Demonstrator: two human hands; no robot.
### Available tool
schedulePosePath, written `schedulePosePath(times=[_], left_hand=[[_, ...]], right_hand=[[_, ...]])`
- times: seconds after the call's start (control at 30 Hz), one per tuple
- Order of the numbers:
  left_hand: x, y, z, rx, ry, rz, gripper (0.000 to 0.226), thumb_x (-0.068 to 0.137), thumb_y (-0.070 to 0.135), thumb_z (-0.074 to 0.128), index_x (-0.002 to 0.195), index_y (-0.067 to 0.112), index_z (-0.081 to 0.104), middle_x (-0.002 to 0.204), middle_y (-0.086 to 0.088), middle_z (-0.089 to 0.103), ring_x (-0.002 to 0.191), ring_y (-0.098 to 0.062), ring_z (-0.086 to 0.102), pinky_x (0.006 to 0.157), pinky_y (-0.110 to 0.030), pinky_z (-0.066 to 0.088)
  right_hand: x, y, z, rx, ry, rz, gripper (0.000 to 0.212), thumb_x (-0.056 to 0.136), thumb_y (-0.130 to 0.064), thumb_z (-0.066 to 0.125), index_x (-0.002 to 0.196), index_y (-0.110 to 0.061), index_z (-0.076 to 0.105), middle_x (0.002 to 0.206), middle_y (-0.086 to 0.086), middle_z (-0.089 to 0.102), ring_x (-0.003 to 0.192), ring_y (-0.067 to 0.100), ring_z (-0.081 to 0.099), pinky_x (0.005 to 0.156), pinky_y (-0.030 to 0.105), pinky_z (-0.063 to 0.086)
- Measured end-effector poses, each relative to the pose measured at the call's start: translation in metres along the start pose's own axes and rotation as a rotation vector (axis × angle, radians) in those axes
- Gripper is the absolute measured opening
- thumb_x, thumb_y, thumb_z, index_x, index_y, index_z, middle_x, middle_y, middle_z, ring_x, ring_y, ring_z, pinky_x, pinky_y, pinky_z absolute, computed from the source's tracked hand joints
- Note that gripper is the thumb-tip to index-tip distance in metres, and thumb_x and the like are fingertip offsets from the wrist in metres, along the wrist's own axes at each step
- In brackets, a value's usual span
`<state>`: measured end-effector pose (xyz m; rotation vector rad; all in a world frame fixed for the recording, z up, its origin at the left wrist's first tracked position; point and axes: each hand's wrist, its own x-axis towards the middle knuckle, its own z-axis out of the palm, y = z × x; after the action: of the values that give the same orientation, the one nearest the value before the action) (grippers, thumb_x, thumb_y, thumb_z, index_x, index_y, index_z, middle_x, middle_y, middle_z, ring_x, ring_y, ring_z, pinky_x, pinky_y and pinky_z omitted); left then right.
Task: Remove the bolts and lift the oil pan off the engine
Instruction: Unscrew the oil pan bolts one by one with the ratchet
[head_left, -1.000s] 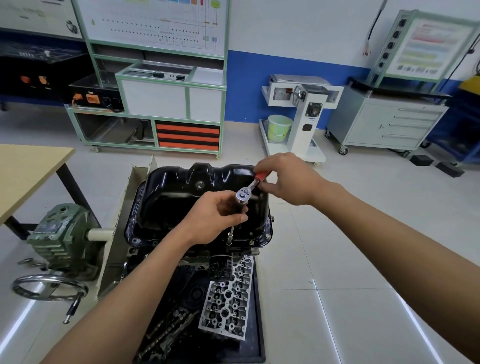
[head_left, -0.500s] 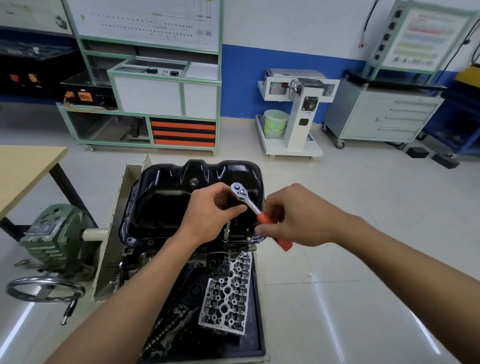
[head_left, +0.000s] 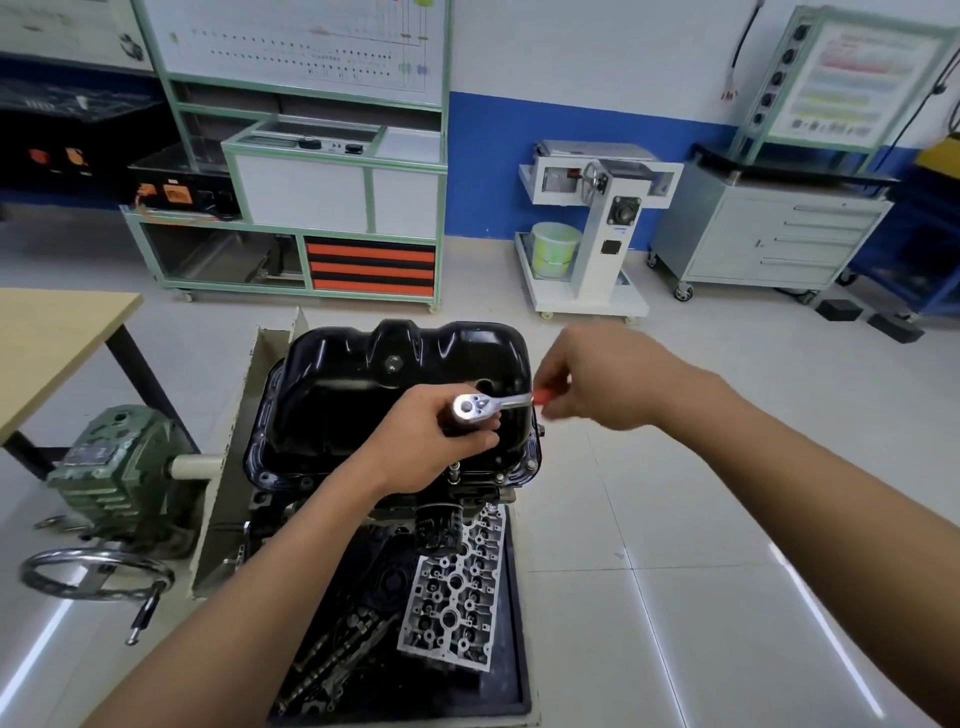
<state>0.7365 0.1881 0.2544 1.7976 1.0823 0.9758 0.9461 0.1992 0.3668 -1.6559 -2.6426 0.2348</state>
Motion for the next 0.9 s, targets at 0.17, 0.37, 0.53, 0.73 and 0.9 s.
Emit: schedulePosePath(times=[0.17, 0.37, 0.53, 0.73, 0.9], left_hand=[[-0.003, 0.006, 0.0, -0.088, -0.126, -0.03, 0.029, 0.09, 0.002, 0.075, 0.109, 0.024, 0.072, 0.107, 0.009, 0.076, 0.104, -0.007, 0.072, 0.091, -0.016, 0.053], [-0.003, 0.008, -0.002, -0.108, -0.059, -0.029, 0.028, 0.09, -0.002, 0.072, 0.11, 0.018, 0.074, 0.105, 0.007, 0.078, 0.102, -0.009, 0.073, 0.093, -0.021, 0.055], [-0.002, 0.003, 0.004, -0.13, 0.078, -0.015, 0.031, 0.089, -0.001, 0.073, 0.109, 0.023, 0.073, 0.099, 0.009, 0.078, 0.1, -0.009, 0.074, 0.093, -0.023, 0.056], [0.0, 0.001, 0.011, -0.049, 0.217, 0.048, 0.036, 0.085, 0.003, 0.08, 0.102, 0.034, 0.072, 0.097, 0.015, 0.077, 0.092, -0.005, 0.074, 0.084, -0.017, 0.056], [-0.001, -0.006, 0.018, -0.023, 0.327, 0.06, 0.029, 0.08, 0.002, 0.083, 0.094, 0.026, 0.073, 0.085, 0.008, 0.076, 0.082, -0.012, 0.074, 0.078, -0.029, 0.061]], right_hand=[[0.036, -0.002, 0.01, -0.267, 0.169, -0.126, 0.028, 0.091, -0.014, 0.06, 0.11, -0.03, 0.072, 0.108, 0.002, 0.068, 0.099, 0.03, 0.062, 0.076, 0.039, 0.054], [0.034, 0.0, 0.019, -0.173, 0.22, -0.195, 0.033, 0.091, -0.015, 0.058, 0.121, -0.023, 0.069, 0.128, -0.006, 0.063, 0.113, 0.024, 0.059, 0.082, 0.038, 0.051], [0.011, 0.012, 0.018, -0.209, 0.141, -0.042, 0.011, 0.091, -0.037, 0.059, 0.091, -0.027, 0.064, 0.096, 0.001, 0.062, 0.097, 0.03, 0.06, 0.071, 0.037, 0.048], [-0.028, -0.007, 0.017, 0.065, -0.029, 0.081, 0.028, 0.081, -0.048, 0.073, 0.07, -0.022, 0.073, 0.058, -0.005, 0.063, 0.063, 0.013, 0.061, 0.057, 0.03, 0.049], [-0.035, -0.048, 0.037, 0.231, -0.006, 0.032, 0.047, 0.077, -0.051, 0.075, 0.048, -0.019, 0.057, 0.042, -0.016, 0.05, 0.046, -0.001, 0.049, 0.047, 0.026, 0.031]])
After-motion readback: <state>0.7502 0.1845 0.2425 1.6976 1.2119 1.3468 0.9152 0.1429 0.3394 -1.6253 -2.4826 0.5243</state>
